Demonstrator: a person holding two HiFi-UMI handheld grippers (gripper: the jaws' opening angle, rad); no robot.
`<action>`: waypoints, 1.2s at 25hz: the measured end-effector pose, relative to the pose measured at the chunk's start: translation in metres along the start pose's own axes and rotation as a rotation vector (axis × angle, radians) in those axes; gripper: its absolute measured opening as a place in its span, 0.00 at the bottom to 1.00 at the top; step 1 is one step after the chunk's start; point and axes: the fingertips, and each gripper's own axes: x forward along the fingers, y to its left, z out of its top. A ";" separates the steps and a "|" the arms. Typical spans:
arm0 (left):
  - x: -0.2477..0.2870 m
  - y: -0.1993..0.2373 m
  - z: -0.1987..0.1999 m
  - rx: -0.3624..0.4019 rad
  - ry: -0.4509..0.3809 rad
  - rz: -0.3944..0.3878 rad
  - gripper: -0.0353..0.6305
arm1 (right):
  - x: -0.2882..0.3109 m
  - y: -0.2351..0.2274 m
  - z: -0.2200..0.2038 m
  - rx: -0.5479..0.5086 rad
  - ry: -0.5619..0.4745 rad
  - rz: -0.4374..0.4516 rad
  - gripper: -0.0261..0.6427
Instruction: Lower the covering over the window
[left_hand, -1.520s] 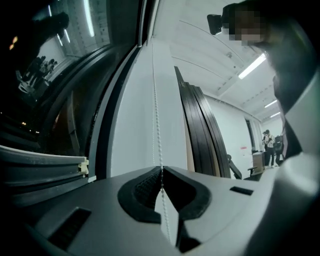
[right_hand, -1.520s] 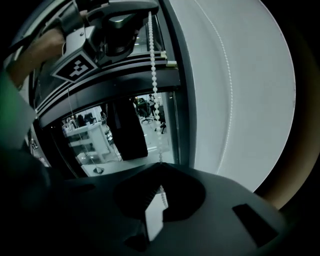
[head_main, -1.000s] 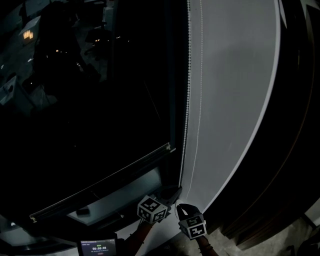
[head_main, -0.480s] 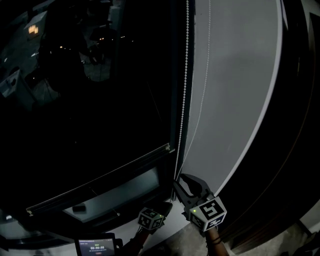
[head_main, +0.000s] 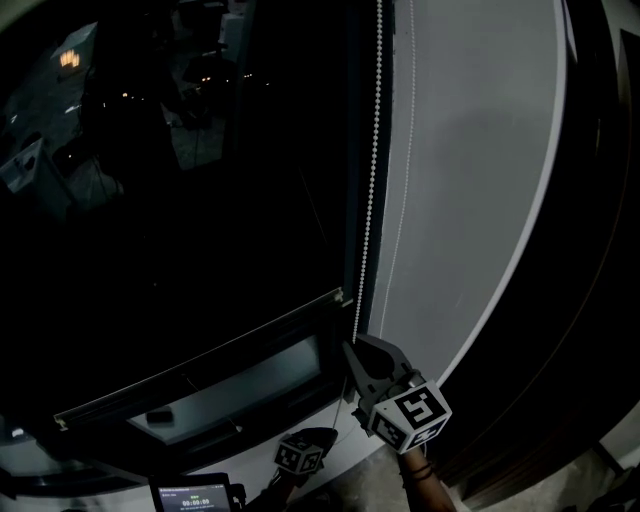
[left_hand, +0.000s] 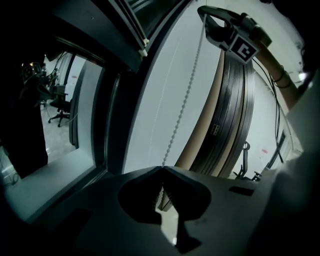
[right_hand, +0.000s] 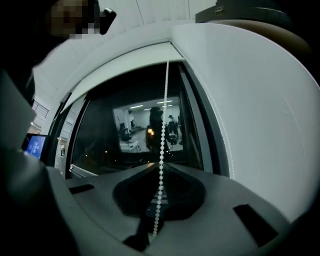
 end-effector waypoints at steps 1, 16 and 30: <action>-0.001 0.000 0.000 -0.017 -0.003 -0.005 0.06 | -0.002 -0.001 0.000 0.014 -0.015 -0.006 0.07; -0.080 -0.035 0.175 0.173 -0.522 -0.129 0.07 | -0.030 -0.034 -0.126 0.133 0.166 -0.124 0.06; -0.120 -0.141 0.328 0.497 -0.653 -0.262 0.17 | -0.095 -0.006 -0.305 0.300 0.553 -0.145 0.06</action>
